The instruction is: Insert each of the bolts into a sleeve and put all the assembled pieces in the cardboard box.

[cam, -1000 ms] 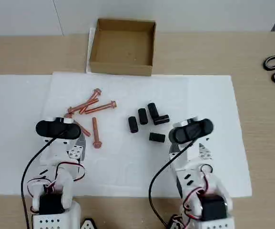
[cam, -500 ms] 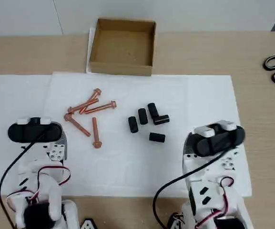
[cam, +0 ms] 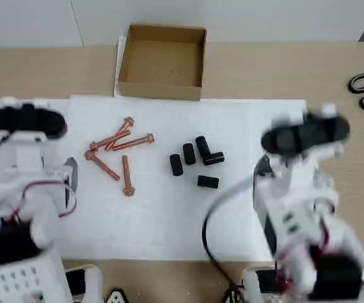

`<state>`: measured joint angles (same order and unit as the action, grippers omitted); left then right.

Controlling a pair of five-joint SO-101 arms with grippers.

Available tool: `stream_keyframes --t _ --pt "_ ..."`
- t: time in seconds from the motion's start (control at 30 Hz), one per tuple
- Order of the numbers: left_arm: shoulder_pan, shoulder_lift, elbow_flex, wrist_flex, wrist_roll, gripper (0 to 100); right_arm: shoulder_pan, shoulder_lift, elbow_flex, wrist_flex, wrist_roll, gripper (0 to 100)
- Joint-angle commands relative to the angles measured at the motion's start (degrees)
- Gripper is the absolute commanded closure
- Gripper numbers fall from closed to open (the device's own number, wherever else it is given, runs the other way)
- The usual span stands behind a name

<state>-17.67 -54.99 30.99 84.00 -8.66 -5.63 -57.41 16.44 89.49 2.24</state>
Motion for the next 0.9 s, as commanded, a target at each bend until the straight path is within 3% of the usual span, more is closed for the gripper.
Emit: stream_keyframes --t 0.0,0.23,0.37,0.57,0.7,0.87 --pt "-0.2 9.8 -8.5 3.6 2.5 83 0.1 20.1 -13.5 6.1 0.7 86.1" --pt "-0.2 17.5 -10.7 3.8 6.8 83 -3.4 41.0 -22.8 5.8 8.7 86.1" --pt "-0.7 17.4 -10.6 3.1 6.8 83 -4.7 48.3 -22.7 4.0 9.2 86.1" --pt "-7.5 17.5 -10.6 3.1 7.2 83 -6.2 60.2 -22.7 4.2 11.2 86.1" --pt "-12.8 17.5 -10.5 3.5 15.0 83 -11.5 68.6 -22.7 5.7 19.7 86.1" --pt "-18.2 17.5 -10.5 5.6 23.8 83 -17.3 71.8 -22.9 5.6 23.4 86.0"
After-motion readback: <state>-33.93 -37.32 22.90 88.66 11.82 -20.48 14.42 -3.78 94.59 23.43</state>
